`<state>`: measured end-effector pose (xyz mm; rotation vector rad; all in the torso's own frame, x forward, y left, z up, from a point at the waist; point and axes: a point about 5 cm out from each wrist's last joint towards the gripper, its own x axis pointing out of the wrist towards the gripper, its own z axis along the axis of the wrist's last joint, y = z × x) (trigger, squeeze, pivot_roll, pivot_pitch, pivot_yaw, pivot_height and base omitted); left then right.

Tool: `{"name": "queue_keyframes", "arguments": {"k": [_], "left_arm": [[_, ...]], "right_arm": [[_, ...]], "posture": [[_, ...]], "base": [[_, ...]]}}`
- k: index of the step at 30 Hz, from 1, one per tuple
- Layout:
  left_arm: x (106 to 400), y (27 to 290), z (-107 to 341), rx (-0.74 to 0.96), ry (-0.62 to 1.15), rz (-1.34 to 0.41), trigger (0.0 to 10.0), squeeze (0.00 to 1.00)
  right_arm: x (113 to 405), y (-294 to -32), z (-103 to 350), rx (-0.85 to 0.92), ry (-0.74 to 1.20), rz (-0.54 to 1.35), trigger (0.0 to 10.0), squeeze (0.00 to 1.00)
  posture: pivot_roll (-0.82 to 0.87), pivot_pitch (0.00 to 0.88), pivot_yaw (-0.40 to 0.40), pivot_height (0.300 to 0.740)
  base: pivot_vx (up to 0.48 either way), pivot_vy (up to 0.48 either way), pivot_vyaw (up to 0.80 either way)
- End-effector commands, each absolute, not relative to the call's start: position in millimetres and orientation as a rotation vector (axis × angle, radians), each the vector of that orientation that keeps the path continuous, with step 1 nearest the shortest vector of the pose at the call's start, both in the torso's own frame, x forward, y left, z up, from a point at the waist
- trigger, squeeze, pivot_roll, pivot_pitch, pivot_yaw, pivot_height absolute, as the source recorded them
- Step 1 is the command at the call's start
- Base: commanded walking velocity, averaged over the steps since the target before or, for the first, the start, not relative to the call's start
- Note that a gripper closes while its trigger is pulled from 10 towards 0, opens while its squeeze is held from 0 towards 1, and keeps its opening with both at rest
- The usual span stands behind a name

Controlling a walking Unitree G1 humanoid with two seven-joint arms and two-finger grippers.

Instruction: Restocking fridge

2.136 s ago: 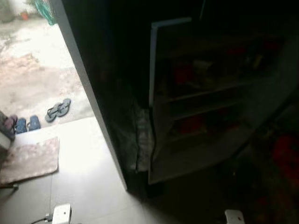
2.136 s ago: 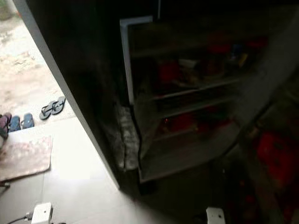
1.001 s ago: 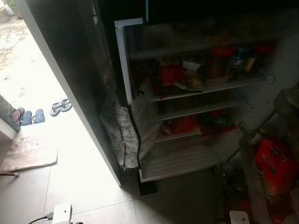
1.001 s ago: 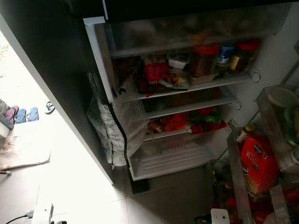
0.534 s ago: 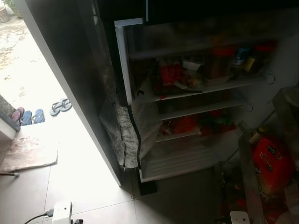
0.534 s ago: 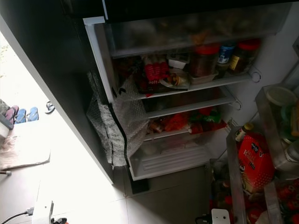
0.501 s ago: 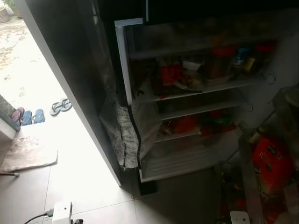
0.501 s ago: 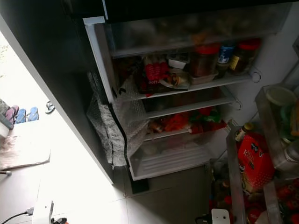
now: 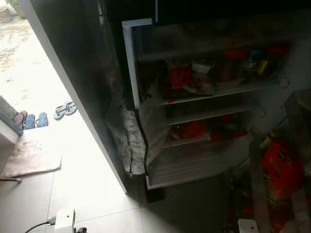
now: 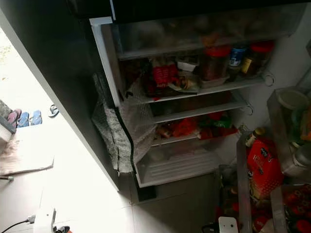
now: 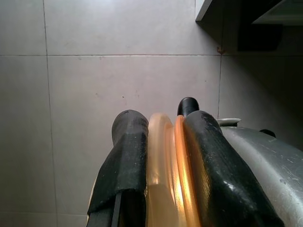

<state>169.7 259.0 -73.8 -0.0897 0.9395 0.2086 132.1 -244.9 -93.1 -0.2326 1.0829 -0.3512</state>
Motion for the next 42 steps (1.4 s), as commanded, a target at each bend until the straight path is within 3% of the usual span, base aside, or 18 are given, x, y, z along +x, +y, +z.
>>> {"name": "queue_keyframes", "arguments": {"k": [1, 20, 42], "left_arm": [[160.2, 264.4, -76.4, -0.075, 0.970, 0.221, 10.0, 0.00], [158.9, 263.0, -77.3, -0.070, 0.973, 0.214, 10.0, 0.00], [155.6, 265.6, -77.7, -0.071, 0.977, 0.216, 10.0, 0.00]], "right_arm": [[124.7, -246.0, -95.4, -0.237, 1.107, -0.358, 10.0, 0.00], [125.7, -245.8, -95.2, -0.234, 1.105, -0.352, 10.0, 0.00], [125.6, -245.3, -95.3, -0.230, 1.106, -0.348, 10.0, 0.00]], "posture": [[-0.02, 0.111, 0.031, 0.740], [-0.02, 0.113, 0.032, 0.740], [-0.02, 0.115, 0.032, 0.740]], "base": [[0.000, 0.000, 0.00], [0.000, -0.025, 0.00], [0.000, -0.326, 0.00]]}}
